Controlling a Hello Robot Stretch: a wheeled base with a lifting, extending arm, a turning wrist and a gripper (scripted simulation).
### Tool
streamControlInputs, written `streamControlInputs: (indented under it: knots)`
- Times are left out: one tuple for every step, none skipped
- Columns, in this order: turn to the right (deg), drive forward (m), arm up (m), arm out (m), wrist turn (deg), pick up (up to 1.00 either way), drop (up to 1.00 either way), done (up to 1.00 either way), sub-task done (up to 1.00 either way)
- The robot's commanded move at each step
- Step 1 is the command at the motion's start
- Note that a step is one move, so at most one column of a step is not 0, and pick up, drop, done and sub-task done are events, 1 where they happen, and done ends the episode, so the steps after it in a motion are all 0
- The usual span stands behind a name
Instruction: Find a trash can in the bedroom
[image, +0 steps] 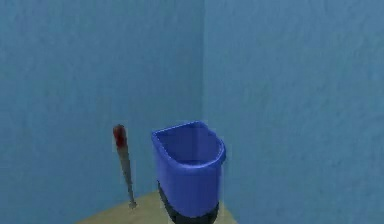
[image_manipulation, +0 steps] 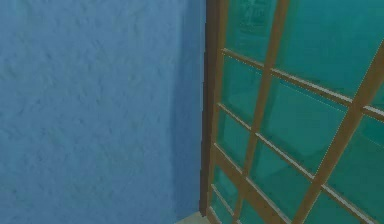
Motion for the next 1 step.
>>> streamControlInputs:
  knots:
    - [0.0,0.0,0.0,0.0,0.0,0.0,0.0,1.0,0.0]
